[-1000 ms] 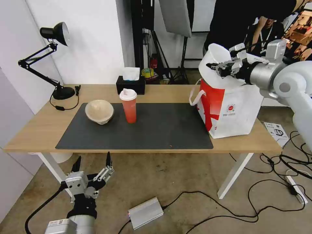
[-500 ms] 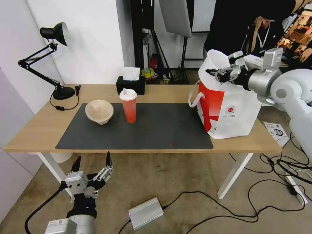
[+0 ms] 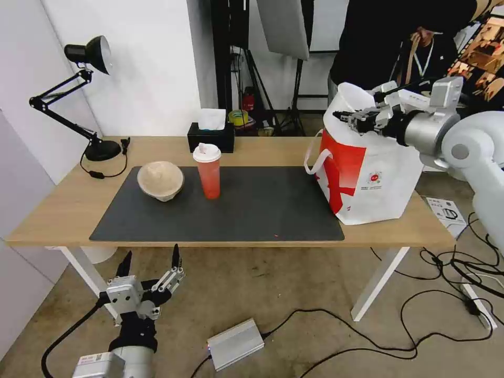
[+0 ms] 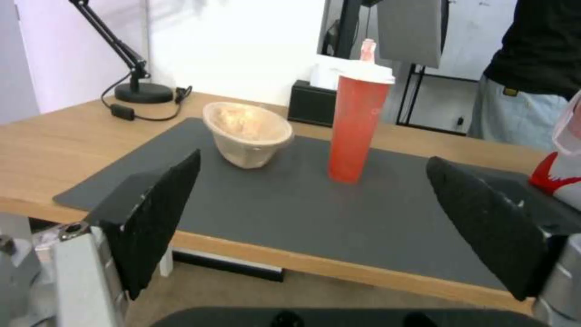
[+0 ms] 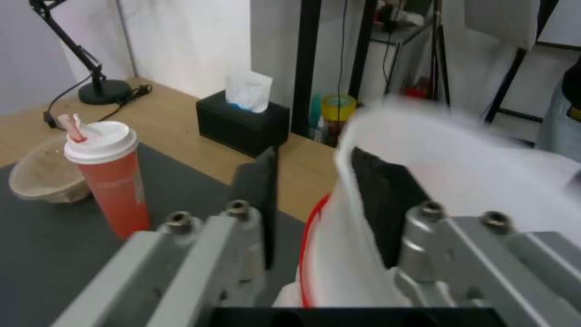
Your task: Pick up the trash from the table and place it into the takeout bag.
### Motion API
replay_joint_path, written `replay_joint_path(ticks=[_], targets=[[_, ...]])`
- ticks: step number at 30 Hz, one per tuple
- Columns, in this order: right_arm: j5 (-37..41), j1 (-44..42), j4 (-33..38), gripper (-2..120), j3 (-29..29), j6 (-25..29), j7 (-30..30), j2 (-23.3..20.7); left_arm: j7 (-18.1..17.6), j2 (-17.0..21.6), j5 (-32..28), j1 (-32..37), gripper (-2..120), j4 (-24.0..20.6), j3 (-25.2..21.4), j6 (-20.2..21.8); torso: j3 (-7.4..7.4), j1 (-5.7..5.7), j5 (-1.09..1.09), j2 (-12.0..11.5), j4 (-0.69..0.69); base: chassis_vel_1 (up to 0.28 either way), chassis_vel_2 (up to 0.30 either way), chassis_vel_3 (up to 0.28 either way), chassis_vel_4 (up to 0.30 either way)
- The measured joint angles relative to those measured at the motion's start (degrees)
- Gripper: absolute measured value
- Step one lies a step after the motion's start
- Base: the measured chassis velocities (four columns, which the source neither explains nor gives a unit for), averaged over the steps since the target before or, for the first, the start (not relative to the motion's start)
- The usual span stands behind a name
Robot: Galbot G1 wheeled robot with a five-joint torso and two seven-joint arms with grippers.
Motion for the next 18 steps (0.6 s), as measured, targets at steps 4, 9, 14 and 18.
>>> replay_joint_path(ticks=[4,9,14,18], targets=[[0.0,0.3,0.2,45,0.0,0.0,0.1,-0.2,0.0,0.0,0.0,0.0,100,0.0,0.0,0.0,0.00,0.00,0.00,0.0,0.00,0.000,0.000,0.000,0.000],[-0.2,0.6,0.2,67,-0.1,0.0,0.0,-0.5,-0.1,0.0,0.4,0.0,100,0.0,0.4,0.0,0.00,0.00,0.00,0.0,0.00,0.000,0.000,0.000,0.000],[-0.3,0.7,0.2,83,-0.1,0.0,0.1,-0.5,-0.1,0.0,0.5,0.0,100,0.0,0.4,0.0,0.00,0.00,0.00,0.0,0.00,0.000,0.000,0.000,0.000],[-0.4,0.9,0.0,98,-0.1,0.0,0.3,-0.4,-0.1,0.0,0.5,0.0,100,0.0,0.4,0.0,0.00,0.00,0.00,0.0,0.00,0.000,0.000,0.000,0.000]])
